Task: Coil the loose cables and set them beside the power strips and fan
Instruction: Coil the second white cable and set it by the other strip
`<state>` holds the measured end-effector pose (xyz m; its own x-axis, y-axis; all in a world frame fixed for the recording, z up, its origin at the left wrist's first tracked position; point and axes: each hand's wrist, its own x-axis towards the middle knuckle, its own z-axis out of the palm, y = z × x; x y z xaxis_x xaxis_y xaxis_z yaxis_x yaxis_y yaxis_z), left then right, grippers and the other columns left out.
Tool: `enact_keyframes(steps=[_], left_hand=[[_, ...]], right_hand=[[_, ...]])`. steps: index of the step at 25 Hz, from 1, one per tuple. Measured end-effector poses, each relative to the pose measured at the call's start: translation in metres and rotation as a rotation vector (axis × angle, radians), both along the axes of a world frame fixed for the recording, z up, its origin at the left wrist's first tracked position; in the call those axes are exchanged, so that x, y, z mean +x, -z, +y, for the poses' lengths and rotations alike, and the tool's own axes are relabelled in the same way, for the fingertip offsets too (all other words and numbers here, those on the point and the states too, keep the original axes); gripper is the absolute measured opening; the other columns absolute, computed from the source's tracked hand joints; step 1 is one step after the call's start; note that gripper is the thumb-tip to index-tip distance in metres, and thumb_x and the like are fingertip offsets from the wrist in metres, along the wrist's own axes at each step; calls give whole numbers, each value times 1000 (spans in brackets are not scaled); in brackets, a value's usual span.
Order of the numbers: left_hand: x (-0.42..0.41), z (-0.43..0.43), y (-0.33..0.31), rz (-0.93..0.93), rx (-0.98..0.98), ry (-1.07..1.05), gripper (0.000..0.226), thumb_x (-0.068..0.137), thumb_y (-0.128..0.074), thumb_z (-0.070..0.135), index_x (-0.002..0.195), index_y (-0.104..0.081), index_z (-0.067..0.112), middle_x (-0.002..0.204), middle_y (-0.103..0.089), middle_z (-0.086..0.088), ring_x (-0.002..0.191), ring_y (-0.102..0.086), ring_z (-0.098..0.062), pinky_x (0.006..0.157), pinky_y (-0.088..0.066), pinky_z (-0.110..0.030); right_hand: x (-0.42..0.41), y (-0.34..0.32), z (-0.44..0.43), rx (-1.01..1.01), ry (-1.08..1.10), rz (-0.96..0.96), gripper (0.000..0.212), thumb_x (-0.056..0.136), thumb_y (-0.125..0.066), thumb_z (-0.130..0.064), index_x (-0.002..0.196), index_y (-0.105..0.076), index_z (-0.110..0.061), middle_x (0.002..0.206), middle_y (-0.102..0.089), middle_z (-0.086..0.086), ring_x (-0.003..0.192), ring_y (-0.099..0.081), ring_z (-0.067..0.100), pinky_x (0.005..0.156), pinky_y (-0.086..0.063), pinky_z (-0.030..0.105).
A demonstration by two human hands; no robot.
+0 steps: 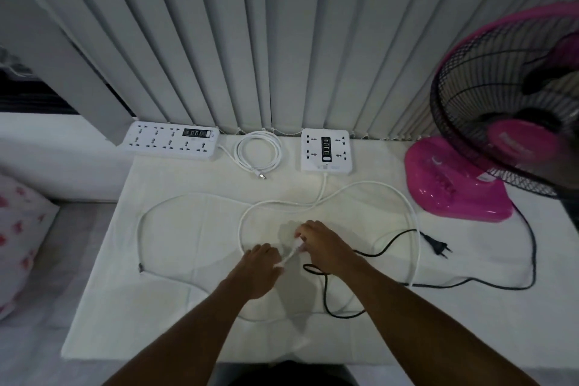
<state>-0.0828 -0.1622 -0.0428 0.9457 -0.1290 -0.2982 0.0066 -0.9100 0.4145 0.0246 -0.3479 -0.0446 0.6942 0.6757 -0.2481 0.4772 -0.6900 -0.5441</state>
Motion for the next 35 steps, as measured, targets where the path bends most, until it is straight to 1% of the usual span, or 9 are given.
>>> enact_keyframes(steps=[3,6,10,17,21,24,28,32,35], left_hand=[[14,-11,-26,-50,-321,-171,18,101,-49,25,95,-60,11,90,-64,-6,84,-59,-23,78,-46,-34],[43,-2,-61,-88,-561,-426,23,103,-42,19,86,-55,15,66,-50,9,58,-46,-9,58,-39,-19],[89,24,-123,152,-1274,-768,28,105,-37,26,86,-53,12,51,-25,7,42,-18,-9,41,-19,-18],[114,46,-210,315,-1811,-547,24,102,-41,23,85,-56,13,52,-16,9,44,-10,-7,32,-17,-19],[119,71,-229,475,-1860,-389,20,100,-42,23,87,-55,15,53,-14,9,43,-10,-6,32,-16,-19],[117,84,-220,494,-1545,-483,23,101,-45,25,85,-57,15,49,-23,7,41,-15,-8,32,-20,-19],[109,65,-189,375,-1153,-693,30,106,-34,25,95,-54,8,60,-60,-11,50,-54,-23,53,-51,-32],[118,41,-177,383,-1424,-844,34,108,-28,23,113,-54,2,96,-67,-19,84,-64,-31,84,-50,-39],[127,38,-185,384,-1606,-882,34,106,-32,22,100,-61,6,79,-69,-12,86,-69,-32,101,-46,-46]], right_hand=[[3,-16,-6,307,311,218,38,88,-77,-18,124,-65,-19,102,-68,-3,88,-64,8,83,-49,23],[12,-27,-30,298,514,358,66,86,-80,-28,143,-47,-25,120,-64,-1,110,-64,15,95,-52,29],[17,-43,-39,92,379,236,79,90,-73,-30,156,-30,-25,154,-41,0,142,-41,18,109,-34,25],[15,-76,43,71,-153,-153,56,96,-64,-15,148,-47,-27,164,-30,-7,155,-13,15,123,-9,30],[30,-87,40,-328,-250,-418,37,96,-52,-7,130,-60,-20,155,-46,1,157,-16,26,125,-12,47],[53,-110,25,-534,-11,-551,30,96,-48,-14,122,-63,-18,128,-69,7,135,-52,27,122,-18,47],[70,-155,31,-48,452,-345,21,102,-51,-32,112,-67,-23,107,-75,8,103,-66,32,83,-47,36],[36,-163,52,350,197,-609,30,97,-56,-41,119,-69,-25,84,-78,5,77,-72,32,67,-57,36],[4,-134,51,338,29,-692,37,101,-56,-27,136,-60,-17,87,-73,5,72,-67,26,59,-55,37]])
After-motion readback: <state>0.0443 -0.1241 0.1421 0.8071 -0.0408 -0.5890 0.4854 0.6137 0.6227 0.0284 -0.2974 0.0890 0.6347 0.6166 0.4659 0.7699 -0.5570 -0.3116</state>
